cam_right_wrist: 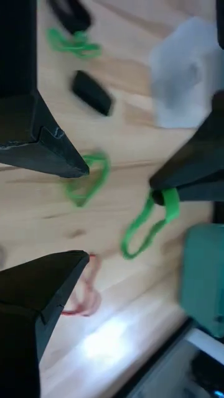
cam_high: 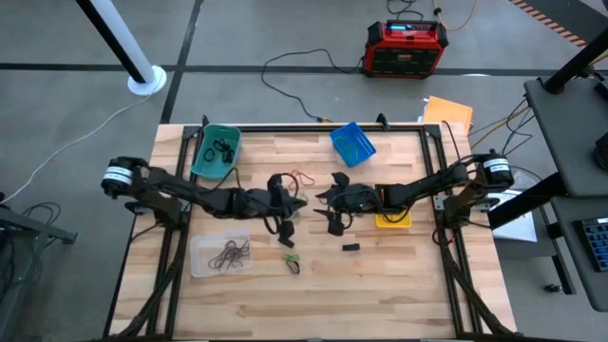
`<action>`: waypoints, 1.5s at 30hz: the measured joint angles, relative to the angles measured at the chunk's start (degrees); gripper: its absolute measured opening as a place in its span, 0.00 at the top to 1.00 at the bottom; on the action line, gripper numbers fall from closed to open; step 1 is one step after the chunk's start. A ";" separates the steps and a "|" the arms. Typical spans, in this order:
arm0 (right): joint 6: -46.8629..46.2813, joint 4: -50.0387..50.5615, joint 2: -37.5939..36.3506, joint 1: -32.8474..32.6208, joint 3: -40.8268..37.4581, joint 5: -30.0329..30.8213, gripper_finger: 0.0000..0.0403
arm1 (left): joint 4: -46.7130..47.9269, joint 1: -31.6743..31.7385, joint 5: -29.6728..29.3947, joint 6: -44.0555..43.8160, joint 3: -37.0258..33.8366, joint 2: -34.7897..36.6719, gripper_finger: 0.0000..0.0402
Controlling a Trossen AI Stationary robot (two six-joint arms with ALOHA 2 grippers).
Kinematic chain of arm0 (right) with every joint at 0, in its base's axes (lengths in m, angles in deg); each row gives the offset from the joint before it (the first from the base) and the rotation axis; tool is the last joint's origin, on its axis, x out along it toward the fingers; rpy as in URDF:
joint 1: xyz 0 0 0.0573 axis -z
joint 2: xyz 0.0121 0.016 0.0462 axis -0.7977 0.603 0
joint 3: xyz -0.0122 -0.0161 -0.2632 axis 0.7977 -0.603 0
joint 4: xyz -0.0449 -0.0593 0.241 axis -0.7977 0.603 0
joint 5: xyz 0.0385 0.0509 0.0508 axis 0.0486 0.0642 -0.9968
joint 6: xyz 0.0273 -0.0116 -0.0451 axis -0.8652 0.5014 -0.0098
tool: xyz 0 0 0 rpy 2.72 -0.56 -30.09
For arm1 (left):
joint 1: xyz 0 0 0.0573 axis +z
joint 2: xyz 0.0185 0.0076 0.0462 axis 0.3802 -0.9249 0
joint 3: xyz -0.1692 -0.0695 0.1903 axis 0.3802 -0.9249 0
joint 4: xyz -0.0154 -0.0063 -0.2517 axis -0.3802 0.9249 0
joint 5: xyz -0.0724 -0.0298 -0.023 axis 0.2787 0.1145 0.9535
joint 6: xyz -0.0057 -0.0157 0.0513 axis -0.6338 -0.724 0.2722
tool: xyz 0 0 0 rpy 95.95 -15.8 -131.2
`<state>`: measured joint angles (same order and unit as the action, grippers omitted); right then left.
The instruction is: Sort rubber bands into baskets
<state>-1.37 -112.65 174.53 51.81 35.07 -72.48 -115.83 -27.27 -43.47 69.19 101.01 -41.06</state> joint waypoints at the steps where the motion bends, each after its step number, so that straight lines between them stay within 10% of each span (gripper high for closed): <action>1: 0.37 -1.75 0.20 0.00 0.00 -0.02 0.51 | -0.56 0.00 0.96 -0.63 0.00 0.56 1.00; 23: 6.17 -18.71 9.07 -0.15 4.81 0.52 0.54 | -4.91 0.22 3.72 -5.88 0.00 3.02 1.00; 45: 5.96 -18.11 9.02 -0.50 6.27 3.26 0.98 | 3.14 0.22 -3.62 -5.86 0.02 5.49 1.00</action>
<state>4.59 -130.77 183.56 51.31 41.34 -69.23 -112.69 -27.05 -47.09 63.33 101.03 -35.58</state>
